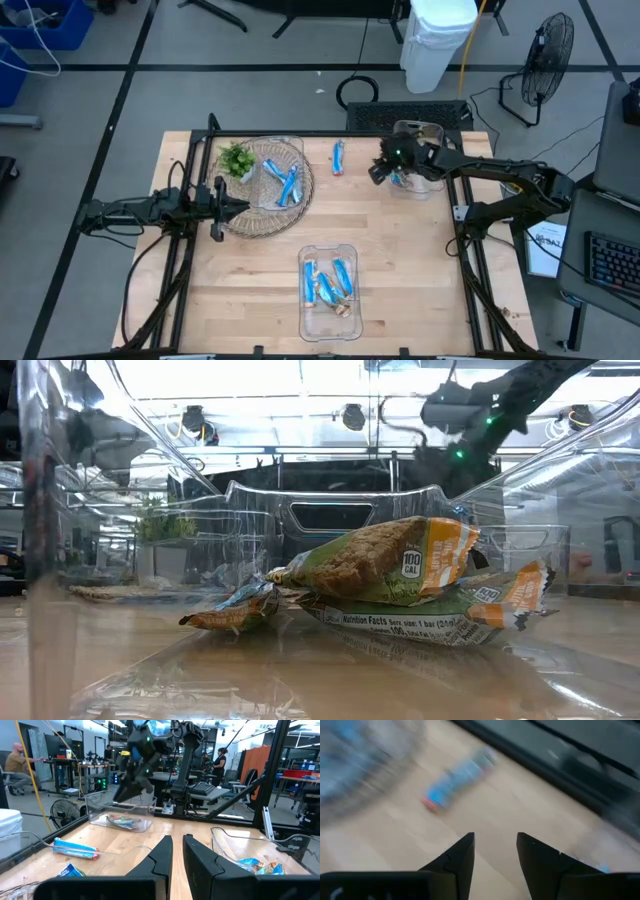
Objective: Pick and place Granola Bars by type
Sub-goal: Put the red granola bar into the top right transparent bin
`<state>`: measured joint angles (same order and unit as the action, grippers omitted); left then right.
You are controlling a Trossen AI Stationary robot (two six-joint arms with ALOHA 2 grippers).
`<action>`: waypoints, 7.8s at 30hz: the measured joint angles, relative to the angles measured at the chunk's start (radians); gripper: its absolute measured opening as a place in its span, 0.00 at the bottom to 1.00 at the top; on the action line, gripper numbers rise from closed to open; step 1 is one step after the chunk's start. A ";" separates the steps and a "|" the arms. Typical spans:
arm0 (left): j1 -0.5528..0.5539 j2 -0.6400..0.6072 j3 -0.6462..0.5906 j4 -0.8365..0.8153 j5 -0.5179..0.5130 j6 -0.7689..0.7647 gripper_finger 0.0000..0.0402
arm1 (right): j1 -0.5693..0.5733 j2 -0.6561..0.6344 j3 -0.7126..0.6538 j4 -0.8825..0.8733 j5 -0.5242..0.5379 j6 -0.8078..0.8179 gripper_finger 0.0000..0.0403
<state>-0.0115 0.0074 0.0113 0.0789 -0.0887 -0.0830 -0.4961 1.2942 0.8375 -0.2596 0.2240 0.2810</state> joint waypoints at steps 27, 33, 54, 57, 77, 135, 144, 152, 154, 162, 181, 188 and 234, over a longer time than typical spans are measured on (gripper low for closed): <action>0.000 0.000 0.000 0.000 0.000 0.000 0.12 | 0.116 0.478 0.598 -0.144 -0.123 -0.370 0.50; 0.000 0.000 0.000 0.000 0.000 0.000 0.12 | 0.046 0.621 0.600 -0.153 -0.221 -0.355 0.42; 0.000 0.000 0.000 0.000 0.000 0.000 0.12 | -0.001 0.682 0.611 -0.196 -0.288 -0.354 0.01; 0.000 0.000 0.000 0.000 0.000 0.000 0.12 | 0.000 0.668 0.654 -0.269 -0.307 -0.400 0.00; 0.000 0.000 0.000 0.000 -0.009 0.000 0.12 | -0.208 0.553 0.768 0.356 -0.858 -0.205 0.00; 0.000 0.000 0.000 0.000 -0.016 0.000 0.12 | -0.298 0.764 0.722 -0.431 -0.154 -0.686 0.00; 0.000 0.000 0.000 0.000 -0.016 0.000 0.12 | -0.275 0.764 0.687 -0.372 -0.261 -0.686 0.00; 0.000 0.000 0.000 0.000 -0.016 0.000 0.12 | -0.196 0.764 0.686 -0.299 -0.383 -0.686 0.00; 0.000 0.000 0.000 0.000 -0.016 0.000 0.12 | -0.176 0.764 0.686 -0.269 -0.396 -0.686 0.00; 0.000 0.000 0.000 0.000 -0.016 0.000 0.12 | -0.126 0.764 0.686 -0.191 -0.446 -0.664 0.00; 0.000 0.000 0.000 0.000 -0.016 0.000 0.12 | -0.112 0.768 0.689 -0.387 -0.247 -0.633 0.00; 0.000 0.000 0.000 0.000 -0.016 0.000 0.12 | -0.117 0.707 0.689 -0.537 -0.236 -0.582 0.00; 0.000 0.000 0.000 0.000 -0.016 0.000 0.12 | -0.136 0.607 0.467 -0.272 -0.273 -0.492 0.04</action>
<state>-0.0114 0.0071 0.0113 0.0788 -0.1051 -0.0831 -0.6319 1.9012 1.3048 -0.5319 -0.0488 -0.2105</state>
